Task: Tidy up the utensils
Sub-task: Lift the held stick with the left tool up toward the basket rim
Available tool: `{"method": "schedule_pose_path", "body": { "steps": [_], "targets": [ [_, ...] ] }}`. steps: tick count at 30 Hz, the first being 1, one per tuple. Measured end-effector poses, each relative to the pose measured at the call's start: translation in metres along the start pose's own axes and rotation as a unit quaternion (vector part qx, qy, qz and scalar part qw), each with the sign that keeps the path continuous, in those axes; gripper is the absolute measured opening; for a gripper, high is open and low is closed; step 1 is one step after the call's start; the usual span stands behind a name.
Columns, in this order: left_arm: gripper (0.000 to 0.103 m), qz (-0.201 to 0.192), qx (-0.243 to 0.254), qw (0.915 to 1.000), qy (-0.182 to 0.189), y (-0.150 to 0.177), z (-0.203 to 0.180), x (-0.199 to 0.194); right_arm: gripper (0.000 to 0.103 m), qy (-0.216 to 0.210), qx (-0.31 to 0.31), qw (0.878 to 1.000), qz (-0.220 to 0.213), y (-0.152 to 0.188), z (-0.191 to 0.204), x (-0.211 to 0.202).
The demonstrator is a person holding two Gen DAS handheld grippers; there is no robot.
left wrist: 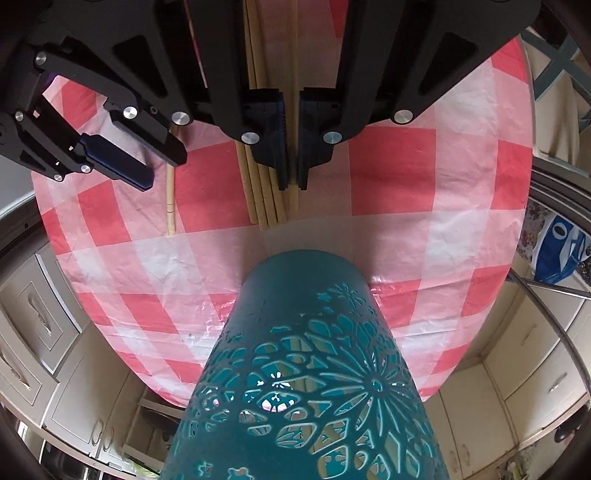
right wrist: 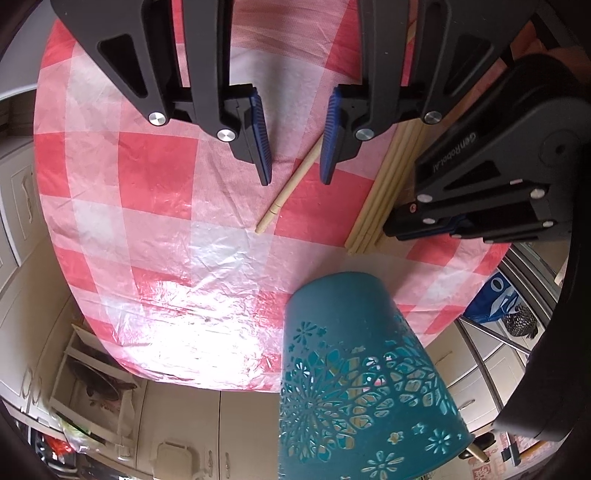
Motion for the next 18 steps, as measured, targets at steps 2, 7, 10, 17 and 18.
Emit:
{"method": "schedule_pose_path", "body": {
  "steps": [2, 7, 10, 17, 18],
  "targets": [
    [0.004, 0.001, -0.004, 1.0, 0.004, -0.001, 0.003, 0.002, 0.027, -0.002, -0.001, 1.0, -0.001, 0.001, -0.001, 0.0],
    [0.004, -0.002, -0.017, 0.9998, 0.009, 0.005, 0.007, -0.001, 0.013, -0.01, 0.002, 1.0, 0.001, 0.001, -0.005, -0.001],
    [0.004, -0.002, -0.02, 0.9998, 0.007, 0.007, 0.012, -0.002, 0.013, -0.01, 0.001, 1.0, 0.004, 0.002, -0.003, -0.001],
    [0.006, -0.006, -0.012, 0.9999, -0.006, 0.008, 0.011, -0.002, 0.013, -0.015, 0.012, 1.0, 0.006, 0.001, -0.004, -0.001],
    [0.006, -0.006, -0.01, 0.9999, -0.009, 0.008, 0.011, -0.002, 0.013, -0.015, 0.012, 1.0, 0.006, 0.001, -0.004, -0.001]
  ]
}}
Point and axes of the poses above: each gripper's, at about its wrist camera, not at the fingertips, and x roughly the way its jaws point, z to its left, y to its underside, the point moved 6 cm from there along x, roughly the way its jaws point, and after that the axes turned 7 degrees about z, right-handed, at the moved point
